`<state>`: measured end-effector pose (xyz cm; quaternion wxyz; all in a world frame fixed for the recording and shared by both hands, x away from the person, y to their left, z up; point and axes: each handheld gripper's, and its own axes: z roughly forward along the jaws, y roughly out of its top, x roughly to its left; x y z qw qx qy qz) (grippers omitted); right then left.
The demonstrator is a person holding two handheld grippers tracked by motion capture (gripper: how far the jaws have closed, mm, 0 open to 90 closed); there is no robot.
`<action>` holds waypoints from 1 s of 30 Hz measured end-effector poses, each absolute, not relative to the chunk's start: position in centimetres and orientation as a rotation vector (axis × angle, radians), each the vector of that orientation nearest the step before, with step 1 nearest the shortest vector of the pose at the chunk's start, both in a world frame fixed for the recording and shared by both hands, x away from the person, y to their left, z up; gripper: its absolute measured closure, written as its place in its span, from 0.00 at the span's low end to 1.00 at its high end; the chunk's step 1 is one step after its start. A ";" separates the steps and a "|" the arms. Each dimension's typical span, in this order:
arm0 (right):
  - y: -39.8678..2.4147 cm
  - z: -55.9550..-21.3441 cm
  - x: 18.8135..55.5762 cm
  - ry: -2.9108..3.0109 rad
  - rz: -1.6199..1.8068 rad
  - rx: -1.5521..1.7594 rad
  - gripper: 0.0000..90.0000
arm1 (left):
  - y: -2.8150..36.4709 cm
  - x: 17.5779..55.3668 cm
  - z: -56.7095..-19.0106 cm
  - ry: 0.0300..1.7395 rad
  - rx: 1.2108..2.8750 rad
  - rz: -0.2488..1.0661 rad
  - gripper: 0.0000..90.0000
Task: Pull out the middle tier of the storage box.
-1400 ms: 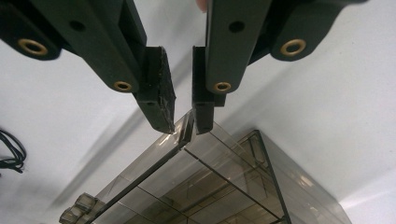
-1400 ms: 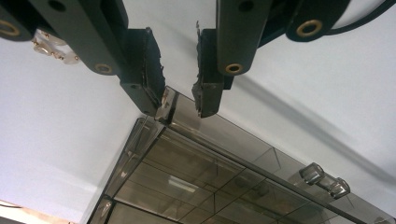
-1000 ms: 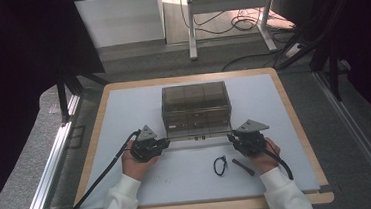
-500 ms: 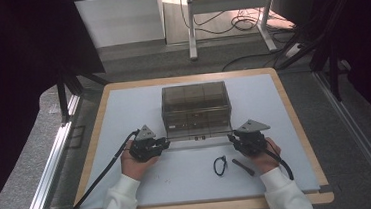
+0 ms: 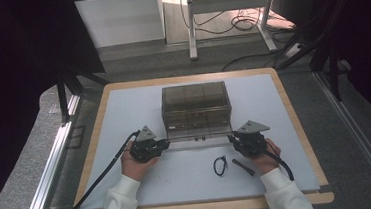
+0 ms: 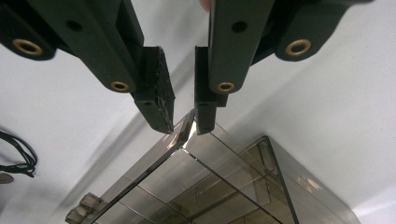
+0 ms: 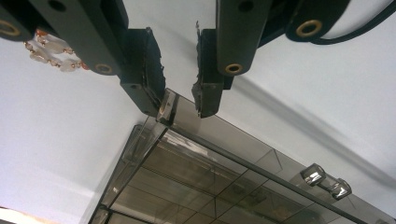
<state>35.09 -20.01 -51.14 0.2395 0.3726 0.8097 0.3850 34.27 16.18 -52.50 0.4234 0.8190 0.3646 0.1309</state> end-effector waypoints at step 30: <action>-20.7 -50.9 35.0 2.209 1.061 1.051 0.63 | 16.4 34.0 -52.2 0.931 2.056 0.324 0.62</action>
